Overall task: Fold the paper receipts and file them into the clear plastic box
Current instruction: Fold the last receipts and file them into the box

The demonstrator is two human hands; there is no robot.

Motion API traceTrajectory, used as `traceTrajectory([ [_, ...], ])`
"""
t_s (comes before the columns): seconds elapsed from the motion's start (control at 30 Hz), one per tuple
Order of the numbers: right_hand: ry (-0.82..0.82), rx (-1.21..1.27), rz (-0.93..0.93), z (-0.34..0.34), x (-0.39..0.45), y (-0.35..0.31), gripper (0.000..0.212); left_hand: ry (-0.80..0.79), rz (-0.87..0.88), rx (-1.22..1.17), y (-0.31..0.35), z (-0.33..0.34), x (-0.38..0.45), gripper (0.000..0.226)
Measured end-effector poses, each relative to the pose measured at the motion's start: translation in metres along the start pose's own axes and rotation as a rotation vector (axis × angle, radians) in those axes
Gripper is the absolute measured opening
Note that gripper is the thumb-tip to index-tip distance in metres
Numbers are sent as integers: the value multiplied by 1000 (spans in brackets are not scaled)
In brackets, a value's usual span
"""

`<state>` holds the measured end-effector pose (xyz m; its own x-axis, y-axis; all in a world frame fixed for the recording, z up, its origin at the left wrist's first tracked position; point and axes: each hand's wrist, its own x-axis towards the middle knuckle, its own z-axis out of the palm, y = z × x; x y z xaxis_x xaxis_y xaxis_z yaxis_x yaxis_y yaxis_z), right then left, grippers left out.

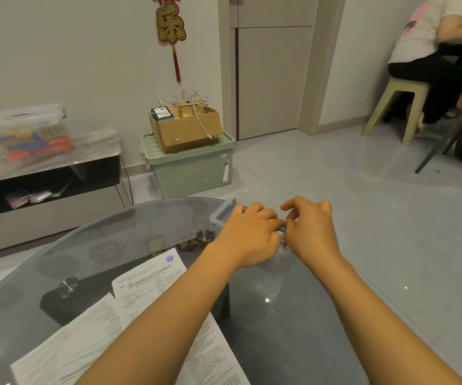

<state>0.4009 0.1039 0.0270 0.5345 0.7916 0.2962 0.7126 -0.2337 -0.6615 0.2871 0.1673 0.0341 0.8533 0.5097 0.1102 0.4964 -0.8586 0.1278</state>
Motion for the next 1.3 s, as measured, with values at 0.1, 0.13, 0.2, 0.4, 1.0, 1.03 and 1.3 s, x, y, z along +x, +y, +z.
traceTrajectory([
  [0.1,-30,49,-32,-3,-3,3,27,62,-40,-101,-2,-4,-8,60],
  [0.13,-39,41,-51,-4,-4,3,27,90,-68,-130,-3,-7,-11,57],
  [0.2,-55,-3,-109,-10,-11,2,29,141,-101,-134,-4,-12,-23,48],
  [0.4,-86,-87,-333,-17,-46,-19,27,190,-161,-108,5,-29,-88,37],
  [1.0,-936,-238,-673,3,-143,-43,43,-337,-377,-176,35,-9,-257,71],
  [1.03,-940,-253,-686,3,-144,-44,47,-349,-370,-168,34,-8,-258,73],
  [1.3,-934,-330,-755,10,-145,-45,57,-227,-372,-181,26,-12,-253,19],
])
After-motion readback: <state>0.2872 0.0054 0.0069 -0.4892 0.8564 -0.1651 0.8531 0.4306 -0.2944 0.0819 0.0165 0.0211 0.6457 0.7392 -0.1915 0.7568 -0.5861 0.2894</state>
